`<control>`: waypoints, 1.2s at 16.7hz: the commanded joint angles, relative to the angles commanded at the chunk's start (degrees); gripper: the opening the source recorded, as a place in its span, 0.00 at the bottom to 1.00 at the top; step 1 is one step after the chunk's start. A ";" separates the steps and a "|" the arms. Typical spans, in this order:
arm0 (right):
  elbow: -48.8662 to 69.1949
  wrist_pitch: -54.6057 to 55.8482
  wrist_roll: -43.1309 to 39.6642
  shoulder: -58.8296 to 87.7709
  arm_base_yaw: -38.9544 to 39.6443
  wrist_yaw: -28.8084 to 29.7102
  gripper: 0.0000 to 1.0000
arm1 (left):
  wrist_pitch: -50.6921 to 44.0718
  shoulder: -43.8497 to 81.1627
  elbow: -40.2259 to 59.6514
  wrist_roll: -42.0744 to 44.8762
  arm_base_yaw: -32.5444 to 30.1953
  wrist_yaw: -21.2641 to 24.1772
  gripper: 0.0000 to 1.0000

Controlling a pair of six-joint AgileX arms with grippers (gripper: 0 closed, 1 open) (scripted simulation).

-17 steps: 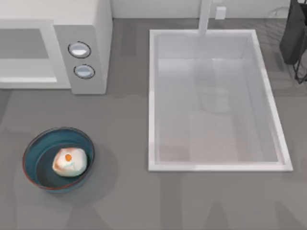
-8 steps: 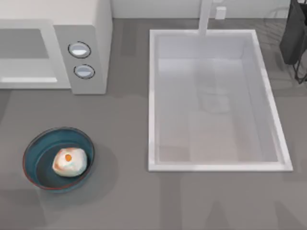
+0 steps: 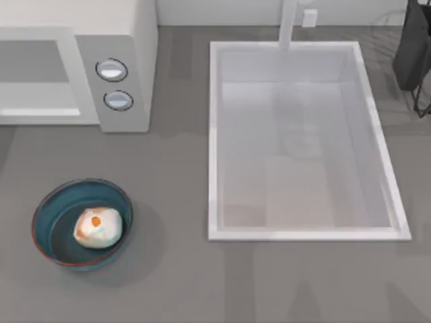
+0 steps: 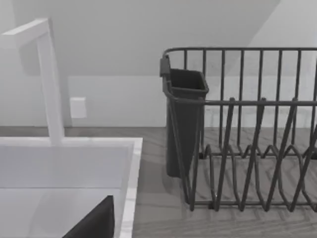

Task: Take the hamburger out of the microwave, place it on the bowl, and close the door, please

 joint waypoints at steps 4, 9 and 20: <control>0.00 0.00 0.00 0.00 0.00 0.00 1.00 | -0.20 0.45 0.34 0.24 0.27 0.17 0.00; 0.00 0.00 0.00 0.00 0.00 0.00 1.00 | 4.12 1.71 -3.16 0.22 0.06 0.02 0.00; 0.00 0.00 0.00 0.00 0.00 0.00 1.00 | 21.68 7.30 -14.86 0.52 0.43 0.31 0.00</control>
